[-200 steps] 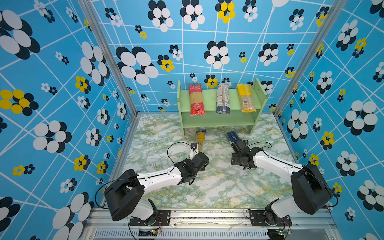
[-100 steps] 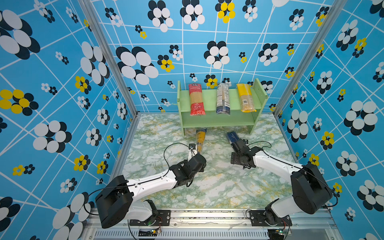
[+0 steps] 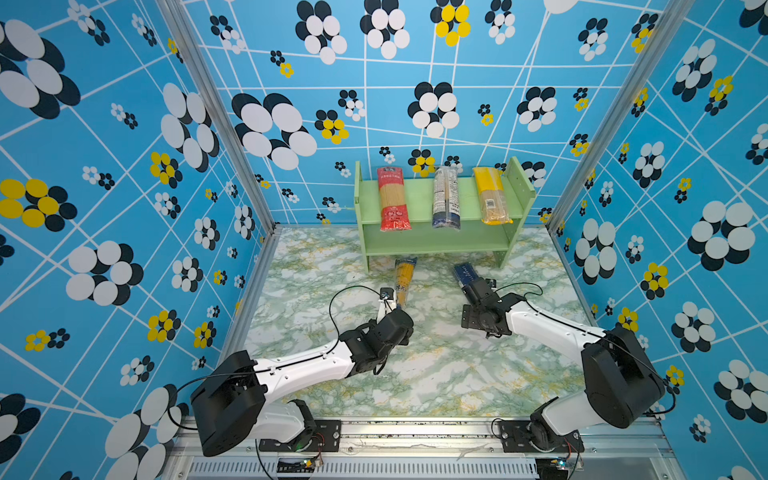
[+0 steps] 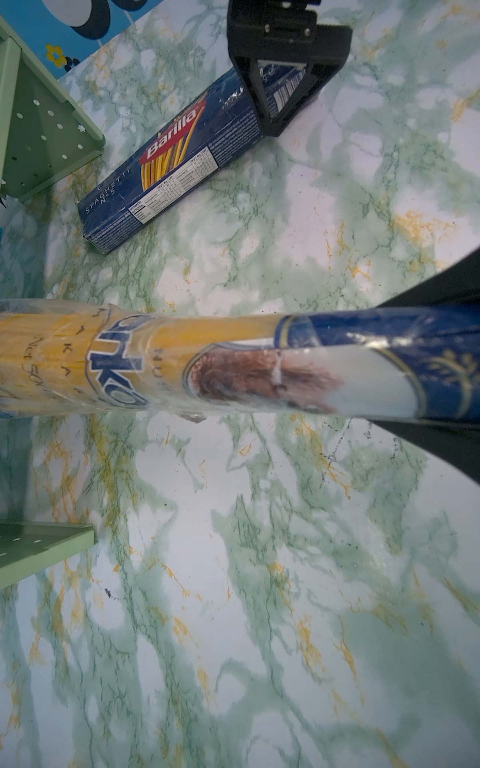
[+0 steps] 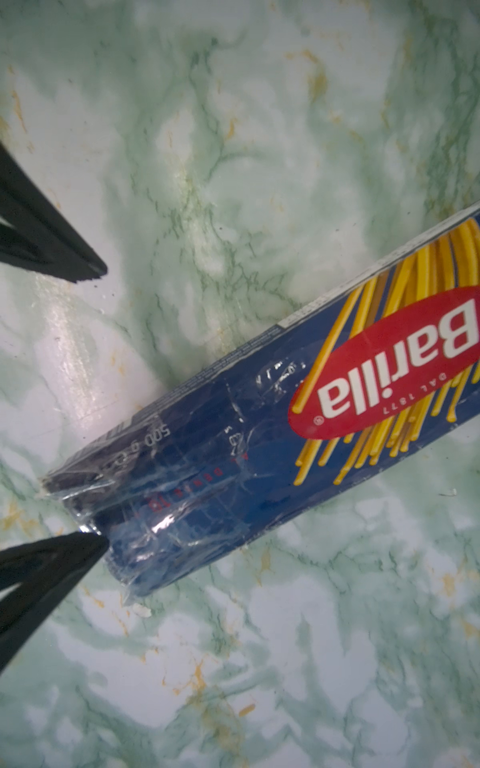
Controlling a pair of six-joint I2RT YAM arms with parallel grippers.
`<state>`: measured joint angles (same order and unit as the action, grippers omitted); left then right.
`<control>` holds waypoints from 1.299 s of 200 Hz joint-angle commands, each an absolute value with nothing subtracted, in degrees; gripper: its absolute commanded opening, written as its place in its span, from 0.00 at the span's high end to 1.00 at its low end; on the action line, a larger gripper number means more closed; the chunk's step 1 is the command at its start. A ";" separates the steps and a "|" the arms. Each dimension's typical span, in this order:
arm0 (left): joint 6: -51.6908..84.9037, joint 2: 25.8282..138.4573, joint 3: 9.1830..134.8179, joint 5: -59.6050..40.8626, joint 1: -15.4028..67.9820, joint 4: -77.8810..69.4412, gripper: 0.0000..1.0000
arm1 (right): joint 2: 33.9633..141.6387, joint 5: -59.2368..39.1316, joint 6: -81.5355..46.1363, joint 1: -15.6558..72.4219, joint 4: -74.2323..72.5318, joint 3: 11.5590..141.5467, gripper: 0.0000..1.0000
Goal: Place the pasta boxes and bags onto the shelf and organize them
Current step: 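Carry the Anko bag with the left gripper toward the shelf's lower tier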
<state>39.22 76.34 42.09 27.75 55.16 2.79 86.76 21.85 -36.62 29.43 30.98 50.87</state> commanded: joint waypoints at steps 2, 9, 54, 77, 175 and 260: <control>37.09 73.65 46.38 32.00 55.52 -5.89 1.00 | 86.58 21.57 -36.13 29.09 30.76 50.82 0.04; 37.00 73.68 46.55 31.91 55.59 -5.95 1.00 | 86.49 21.65 -36.13 29.10 30.70 50.71 0.03; 37.25 72.32 46.43 31.89 56.16 -5.61 1.00 | 86.22 21.90 -36.16 29.09 30.60 50.27 0.03; 37.48 71.22 46.06 32.49 56.55 -5.25 1.00 | 86.31 22.08 -36.12 29.09 30.51 50.22 0.04; 34.58 72.95 49.87 35.77 56.61 -5.16 1.00 | 85.56 21.63 -36.17 29.12 30.55 49.62 0.04; 31.36 79.12 57.11 36.01 55.47 -5.20 1.00 | 83.76 22.08 -36.39 29.09 30.96 48.32 0.04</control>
